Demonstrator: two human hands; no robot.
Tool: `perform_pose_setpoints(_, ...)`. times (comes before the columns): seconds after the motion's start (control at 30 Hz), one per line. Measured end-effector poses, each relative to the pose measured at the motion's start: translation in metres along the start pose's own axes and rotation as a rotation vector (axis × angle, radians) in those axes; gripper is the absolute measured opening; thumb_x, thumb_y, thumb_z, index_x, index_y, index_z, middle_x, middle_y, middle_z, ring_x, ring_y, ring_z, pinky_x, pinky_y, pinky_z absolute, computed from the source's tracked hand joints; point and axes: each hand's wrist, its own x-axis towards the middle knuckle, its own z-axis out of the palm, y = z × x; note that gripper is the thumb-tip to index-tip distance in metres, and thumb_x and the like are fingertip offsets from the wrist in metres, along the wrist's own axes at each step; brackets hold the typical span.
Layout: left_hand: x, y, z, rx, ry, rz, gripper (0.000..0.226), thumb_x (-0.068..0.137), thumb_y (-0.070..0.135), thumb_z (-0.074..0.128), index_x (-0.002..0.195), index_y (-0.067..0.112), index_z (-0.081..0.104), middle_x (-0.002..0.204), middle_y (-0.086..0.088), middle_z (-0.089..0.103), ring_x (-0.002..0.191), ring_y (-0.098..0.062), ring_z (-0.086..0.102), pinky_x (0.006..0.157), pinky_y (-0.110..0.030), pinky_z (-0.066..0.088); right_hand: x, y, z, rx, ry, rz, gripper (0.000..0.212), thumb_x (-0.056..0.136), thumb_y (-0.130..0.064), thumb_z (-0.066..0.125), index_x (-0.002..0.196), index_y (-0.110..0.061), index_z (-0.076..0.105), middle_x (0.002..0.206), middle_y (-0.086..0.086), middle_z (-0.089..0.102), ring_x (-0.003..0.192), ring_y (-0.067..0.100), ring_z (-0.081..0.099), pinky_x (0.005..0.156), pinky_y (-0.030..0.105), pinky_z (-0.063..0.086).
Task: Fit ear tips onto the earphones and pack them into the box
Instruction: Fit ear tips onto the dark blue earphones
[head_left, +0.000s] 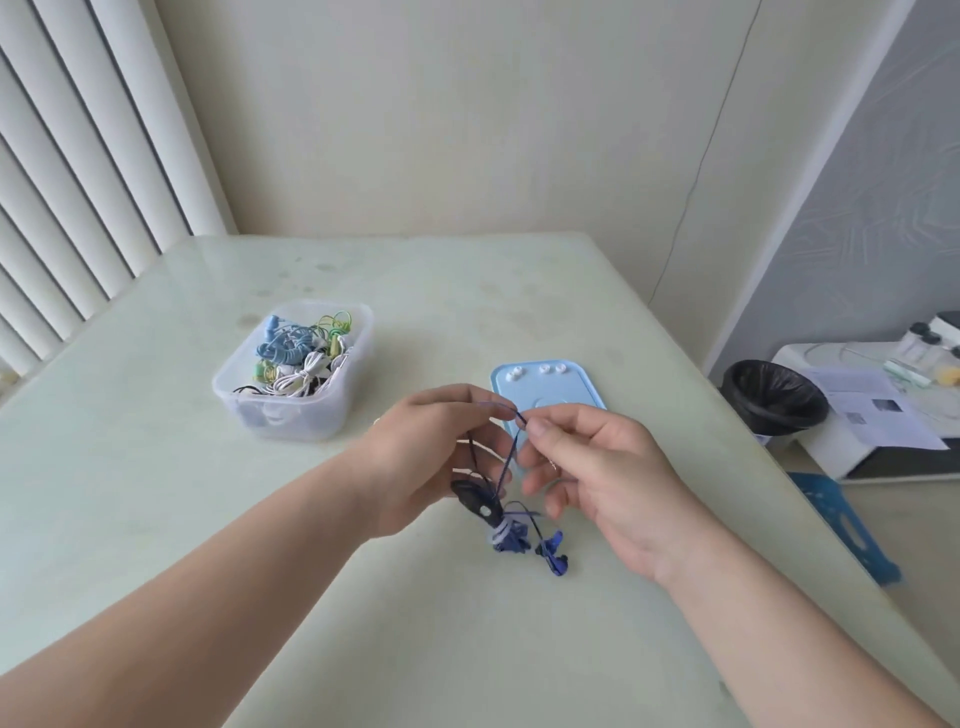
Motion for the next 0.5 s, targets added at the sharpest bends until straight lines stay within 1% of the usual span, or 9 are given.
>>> perform_pose_setpoints(0.07,0.004,-0.007,0.003,0.022,0.012,-0.01,0.02,0.1,0.007,0.056,0.116,0.002,0.067,0.088,-0.019,0.067,0.07,-0.034,0.063,0.069,-0.042,0.049,0.002,0.003,-0.003,-0.002,0.058,-0.017,0.01,0.094,-0.008,0.07,0.103,-0.007,0.075,0.08,0.008,0.073,0.066,0.022,0.064,0.05,0.03,0.043)
perform_pose_setpoints(0.13,0.007,-0.008,0.002,0.07,0.032,-0.003,0.025,0.092,0.004,0.063,0.116,0.006,0.068,0.091,-0.017,0.072,0.071,-0.032,0.066,0.072,-0.041,0.051,0.004,0.005,-0.008,-0.056,0.119,-0.047,0.012,0.092,-0.008,0.073,0.104,-0.009,0.075,0.082,0.008,0.075,0.066,0.02,0.063,0.049,0.029,0.041)
perform_pose_setpoints(0.17,0.008,-0.007,0.0,0.096,0.033,0.002,0.032,0.084,0.005,0.067,0.117,0.009,0.068,0.093,-0.016,0.073,0.072,-0.03,0.068,0.072,-0.039,0.052,0.005,0.006,-0.01,-0.091,0.142,-0.055,0.013,0.091,-0.007,0.074,0.104,-0.01,0.075,0.083,0.009,0.076,0.064,0.019,0.063,0.049,0.029,0.04)
perform_pose_setpoints(0.23,0.007,-0.003,-0.003,0.212,0.014,0.027,0.045,0.072,0.01,0.068,0.117,0.014,0.068,0.097,-0.013,0.076,0.078,-0.027,0.072,0.067,-0.035,0.053,0.005,0.008,-0.015,-0.145,0.158,-0.066,0.013,0.09,-0.007,0.075,0.103,-0.01,0.075,0.086,0.013,0.076,0.061,0.018,0.062,0.048,0.031,0.04)
perform_pose_setpoints(0.27,0.007,-0.002,-0.004,0.305,-0.003,0.044,0.046,0.071,0.012,0.07,0.117,0.017,0.068,0.097,-0.011,0.077,0.081,-0.025,0.074,0.064,-0.034,0.053,0.004,0.009,-0.016,-0.167,0.154,-0.068,0.014,0.09,-0.007,0.076,0.103,-0.011,0.074,0.088,0.013,0.077,0.061,0.018,0.062,0.048,0.032,0.041)
perform_pose_setpoints(0.33,0.005,-0.001,-0.004,0.523,-0.032,0.069,0.039,0.081,0.014,0.076,0.118,0.024,0.068,0.094,-0.004,0.077,0.084,-0.021,0.076,0.064,-0.033,0.053,0.001,0.007,-0.016,-0.214,0.136,-0.064,0.018,0.09,-0.01,0.076,0.107,-0.013,0.072,0.088,0.01,0.078,0.06,0.016,0.064,0.05,0.033,0.042)
perform_pose_setpoints(0.4,0.003,-0.003,-0.002,0.694,-0.017,0.083,0.028,0.089,0.018,0.073,0.115,0.031,0.068,0.085,0.006,0.076,0.076,-0.015,0.076,0.065,-0.031,0.053,-0.002,0.005,-0.016,-0.284,0.131,-0.051,0.023,0.09,-0.015,0.077,0.112,-0.017,0.07,0.087,0.003,0.078,0.057,0.013,0.064,0.05,0.032,0.043)
perform_pose_setpoints(0.47,0.002,-0.006,-0.002,0.753,0.045,0.109,0.023,0.093,0.018,0.069,0.112,0.031,0.068,0.082,0.008,0.072,0.07,-0.008,0.075,0.059,-0.024,0.052,-0.006,0.003,-0.018,-0.426,0.158,-0.059,0.024,0.088,-0.022,0.079,0.11,-0.024,0.069,0.09,-0.004,0.076,0.054,0.011,0.064,0.05,0.026,0.043)
perform_pose_setpoints(0.5,0.002,-0.008,-0.002,0.775,0.078,0.132,0.022,0.094,0.017,0.067,0.111,0.03,0.068,0.084,0.007,0.071,0.07,-0.006,0.075,0.055,-0.021,0.051,-0.009,0.003,-0.018,-0.514,0.178,-0.082,0.021,0.086,-0.026,0.081,0.103,-0.026,0.07,0.09,-0.007,0.075,0.052,0.008,0.062,0.051,0.022,0.043)
